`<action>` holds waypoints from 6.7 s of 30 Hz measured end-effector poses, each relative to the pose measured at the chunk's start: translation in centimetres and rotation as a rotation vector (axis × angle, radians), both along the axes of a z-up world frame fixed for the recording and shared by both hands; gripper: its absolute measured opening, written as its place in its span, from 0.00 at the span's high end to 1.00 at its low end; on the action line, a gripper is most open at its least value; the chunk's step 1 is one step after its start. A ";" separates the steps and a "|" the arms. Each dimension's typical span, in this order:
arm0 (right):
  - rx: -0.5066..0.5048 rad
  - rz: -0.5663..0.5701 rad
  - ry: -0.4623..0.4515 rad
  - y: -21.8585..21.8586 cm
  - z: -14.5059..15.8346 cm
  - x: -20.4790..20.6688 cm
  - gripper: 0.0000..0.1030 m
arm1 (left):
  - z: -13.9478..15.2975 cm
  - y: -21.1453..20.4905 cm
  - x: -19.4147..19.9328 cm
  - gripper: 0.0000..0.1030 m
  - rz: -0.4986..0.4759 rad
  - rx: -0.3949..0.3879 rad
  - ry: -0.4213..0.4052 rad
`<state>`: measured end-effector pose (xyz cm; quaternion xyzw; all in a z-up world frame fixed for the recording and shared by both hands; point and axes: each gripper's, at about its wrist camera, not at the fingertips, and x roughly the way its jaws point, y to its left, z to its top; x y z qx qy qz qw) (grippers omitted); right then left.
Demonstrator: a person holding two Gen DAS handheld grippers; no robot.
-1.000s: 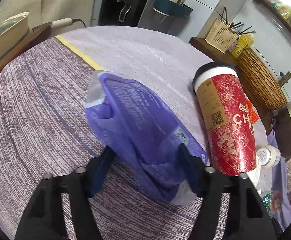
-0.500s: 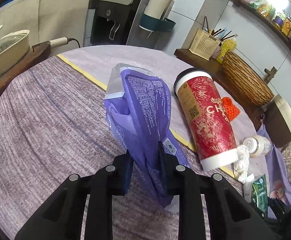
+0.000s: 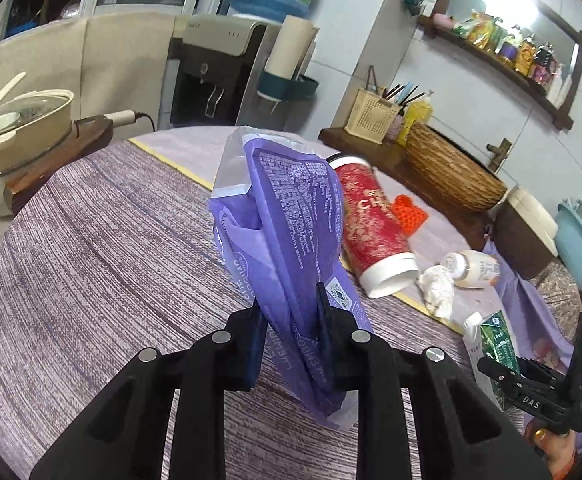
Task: Collect trash
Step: 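Drop the green carton into the black bin with the right gripper while the left gripper holds the bag, then lower the purple bag into the black bin and open the left gripper, then move both grippers back over the table, then grasp the crumpled white tissue with the right gripper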
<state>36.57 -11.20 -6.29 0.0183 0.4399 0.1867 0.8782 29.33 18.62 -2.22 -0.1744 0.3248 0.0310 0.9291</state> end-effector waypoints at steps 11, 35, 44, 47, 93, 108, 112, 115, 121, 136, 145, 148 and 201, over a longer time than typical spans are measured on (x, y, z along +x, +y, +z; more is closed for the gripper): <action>0.115 -0.052 -0.133 -3.9 3.3 -4.9 0.44 | 2.4 -4.9 -4.3 0.78 -0.074 -0.007 -0.106; 0.100 -0.616 -0.089 -26.0 -7.5 -8.2 0.44 | 2.4 -24.6 -6.2 0.78 -0.411 -0.046 -0.196; 0.054 -0.620 0.088 -26.5 -17.1 -7.2 0.44 | 1.4 -27.7 -6.4 0.78 -0.456 -0.017 -0.185; 0.029 -0.611 0.120 -26.0 -18.9 -6.5 0.44 | 1.1 -28.2 -6.4 0.78 -0.464 -0.020 -0.178; -0.104 -0.737 -0.411 -33.2 3.0 -13.6 0.22 | -12.1 -47.5 -6.0 0.78 -0.808 0.203 0.041; -0.068 -0.765 -0.374 -35.0 1.3 -15.1 0.22 | -18.8 -50.7 -3.7 0.67 -0.798 0.326 0.150; -0.071 -0.764 -0.372 -34.9 1.2 -15.0 0.22 | -18.2 -50.5 -3.7 0.34 -0.783 0.327 0.122; -0.071 -0.765 -0.377 -34.9 1.2 -15.0 0.22 | -17.0 -50.4 -4.1 0.29 -0.782 0.298 0.082; -0.087 -0.778 -0.391 -35.3 1.8 -15.3 0.22 | -13.0 -50.3 -5.1 0.24 -0.788 0.267 -0.038; -0.119 -0.841 -0.432 -36.8 4.5 -16.3 0.20 | -2.7 -46.1 -7.7 0.16 -0.727 0.195 -0.303; -0.091 -0.701 -0.422 -31.3 4.9 -13.4 0.14 | 1.6 -38.1 -8.0 0.05 -0.583 0.220 -0.355; -0.093 -0.626 -0.412 -28.2 5.2 -12.0 0.14 | 2.5 -35.4 -8.0 0.05 -0.539 0.264 -0.364; -0.086 0.067 -0.015 6.3 -1.2 9.2 0.63 | -1.7 -7.0 4.2 0.05 -0.152 0.234 0.076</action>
